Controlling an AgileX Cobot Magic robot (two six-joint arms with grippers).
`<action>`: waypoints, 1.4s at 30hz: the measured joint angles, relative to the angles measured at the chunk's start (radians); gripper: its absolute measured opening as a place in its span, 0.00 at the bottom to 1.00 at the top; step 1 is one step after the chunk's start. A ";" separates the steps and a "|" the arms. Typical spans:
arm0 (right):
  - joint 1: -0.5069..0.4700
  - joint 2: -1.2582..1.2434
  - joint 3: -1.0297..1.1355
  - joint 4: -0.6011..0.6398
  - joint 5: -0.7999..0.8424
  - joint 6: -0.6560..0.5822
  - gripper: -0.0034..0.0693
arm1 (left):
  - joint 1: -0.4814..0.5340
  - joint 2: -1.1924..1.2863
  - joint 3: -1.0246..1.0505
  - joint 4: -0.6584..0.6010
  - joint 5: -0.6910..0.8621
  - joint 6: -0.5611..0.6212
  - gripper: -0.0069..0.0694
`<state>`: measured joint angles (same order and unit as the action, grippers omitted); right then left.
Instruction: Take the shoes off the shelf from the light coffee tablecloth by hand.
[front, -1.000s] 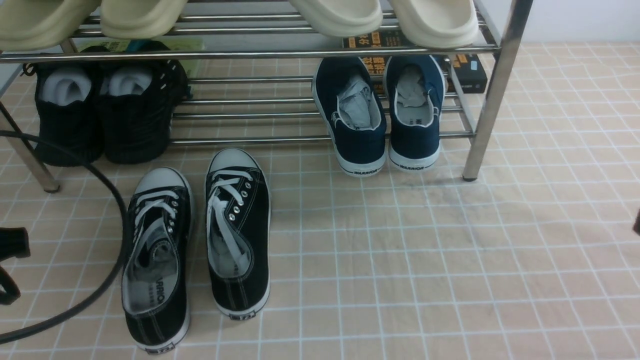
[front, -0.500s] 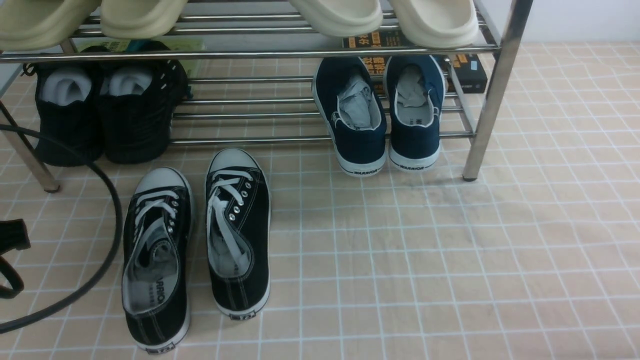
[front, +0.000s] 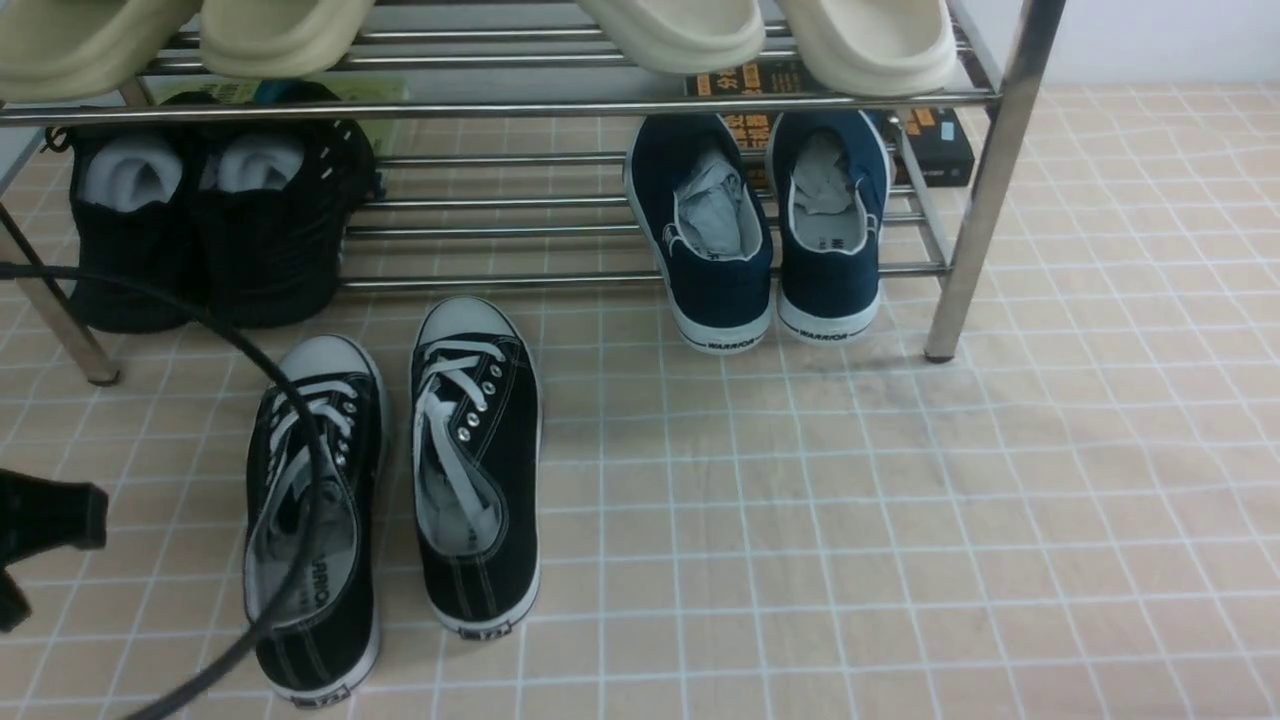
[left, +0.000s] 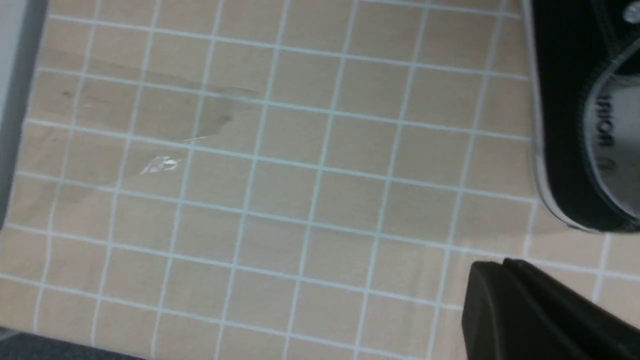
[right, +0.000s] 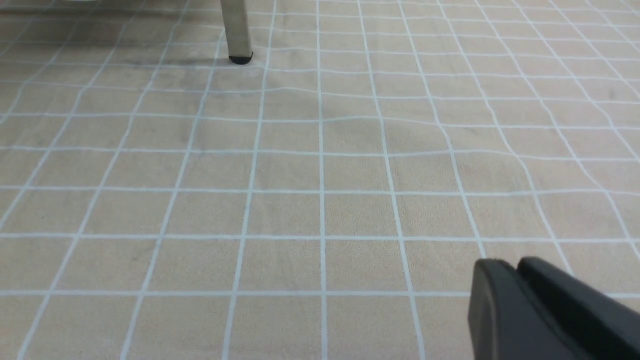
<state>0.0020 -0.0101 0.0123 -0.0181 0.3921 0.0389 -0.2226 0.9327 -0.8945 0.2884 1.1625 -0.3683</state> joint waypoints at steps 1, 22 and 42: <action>0.000 0.000 0.000 0.000 0.000 0.000 0.15 | 0.000 -0.023 0.005 -0.038 0.003 0.037 0.12; 0.000 0.000 0.000 0.003 0.001 0.001 0.17 | 0.000 -0.526 0.490 -0.538 -0.989 0.269 0.13; 0.000 0.000 0.000 0.003 0.001 0.000 0.20 | 0.057 -0.689 0.780 -0.288 -0.964 0.276 0.15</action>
<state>0.0020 -0.0101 0.0123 -0.0152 0.3928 0.0390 -0.1660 0.2441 -0.1147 0.0000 0.1986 -0.0922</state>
